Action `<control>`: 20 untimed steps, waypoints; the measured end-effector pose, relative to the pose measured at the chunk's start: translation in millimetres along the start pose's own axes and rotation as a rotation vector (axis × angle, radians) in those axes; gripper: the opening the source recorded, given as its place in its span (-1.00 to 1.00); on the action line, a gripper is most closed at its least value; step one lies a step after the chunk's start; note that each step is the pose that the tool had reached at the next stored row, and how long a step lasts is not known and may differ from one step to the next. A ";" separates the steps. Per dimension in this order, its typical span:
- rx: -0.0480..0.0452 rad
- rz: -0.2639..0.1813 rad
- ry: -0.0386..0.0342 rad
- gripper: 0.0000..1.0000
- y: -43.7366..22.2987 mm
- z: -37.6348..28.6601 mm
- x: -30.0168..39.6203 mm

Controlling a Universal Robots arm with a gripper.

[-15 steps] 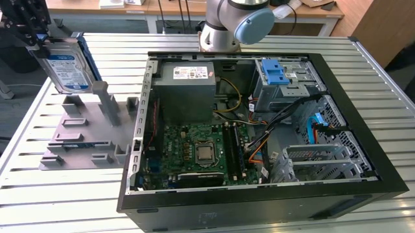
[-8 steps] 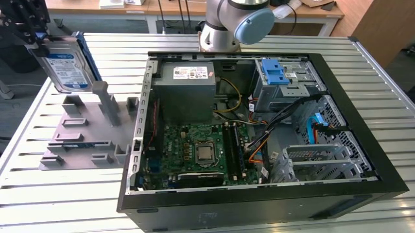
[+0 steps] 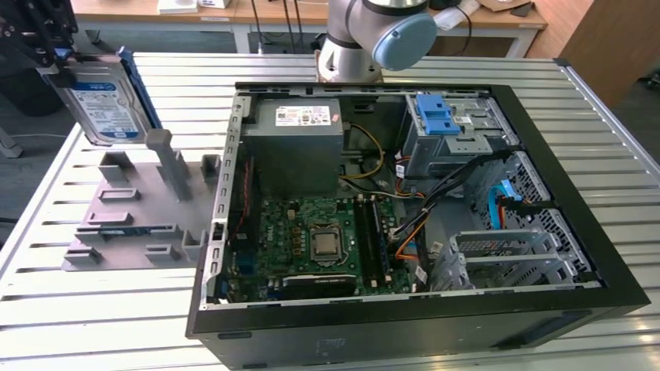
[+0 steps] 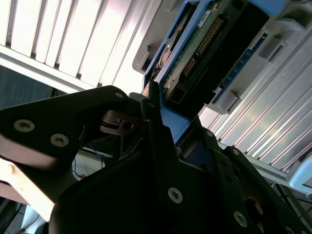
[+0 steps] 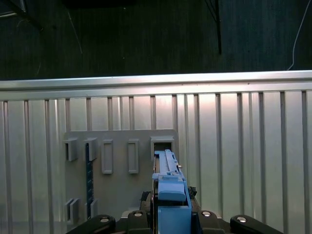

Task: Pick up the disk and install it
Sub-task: 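Pick up the disk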

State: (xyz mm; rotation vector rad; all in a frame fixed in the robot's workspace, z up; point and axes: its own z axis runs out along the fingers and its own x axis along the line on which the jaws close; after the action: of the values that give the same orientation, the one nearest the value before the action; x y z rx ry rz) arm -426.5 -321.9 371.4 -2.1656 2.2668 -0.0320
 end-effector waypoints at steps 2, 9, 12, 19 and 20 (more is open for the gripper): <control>0.0000 0.000 0.0000 -0.27 0.0 -1.2 0.0; -0.0001 0.000 0.0001 -0.27 -0.2 -7.0 0.1; 0.0001 0.000 0.0000 -0.27 -0.2 -9.8 0.1; 0.0001 0.000 0.0000 -0.27 -0.3 -15.3 0.1; 0.0001 0.000 0.0000 -0.27 -0.3 -16.1 0.2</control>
State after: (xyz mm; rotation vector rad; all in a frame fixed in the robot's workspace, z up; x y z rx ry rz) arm -426.4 -321.9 387.5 -2.1656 2.2667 -0.0321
